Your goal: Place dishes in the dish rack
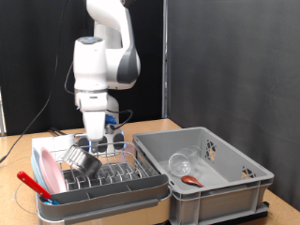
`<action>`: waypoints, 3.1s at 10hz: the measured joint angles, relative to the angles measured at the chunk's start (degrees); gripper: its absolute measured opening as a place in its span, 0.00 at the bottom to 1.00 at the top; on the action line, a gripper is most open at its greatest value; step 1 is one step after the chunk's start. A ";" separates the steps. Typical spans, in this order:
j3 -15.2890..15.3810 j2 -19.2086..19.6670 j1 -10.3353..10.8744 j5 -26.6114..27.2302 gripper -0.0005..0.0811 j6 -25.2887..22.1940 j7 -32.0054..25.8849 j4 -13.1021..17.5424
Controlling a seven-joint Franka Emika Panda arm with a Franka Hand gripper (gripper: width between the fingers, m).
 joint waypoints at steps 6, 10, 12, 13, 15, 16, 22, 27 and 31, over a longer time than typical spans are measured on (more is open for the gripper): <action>0.75 -2.45 1.75 6.90 0.99 -0.62 -5.28 -1.33; 0.65 -6.64 8.02 16.68 0.99 -11.62 -19.50 -0.14; 0.39 -8.66 11.61 20.94 0.99 -16.02 -27.38 -0.23; 0.93 -10.15 12.67 20.95 0.99 -16.32 -28.13 -0.96; 0.89 -9.82 12.46 21.19 0.99 -16.51 -28.56 -0.72; 0.95 -8.72 13.23 21.37 0.99 -18.08 -31.50 0.73; 4.54 0.56 16.77 12.97 0.99 -22.06 -48.26 11.29; 6.57 3.46 19.51 16.72 0.99 -14.03 -72.19 12.72; 10.54 7.65 20.36 11.16 0.99 -5.83 -70.43 13.88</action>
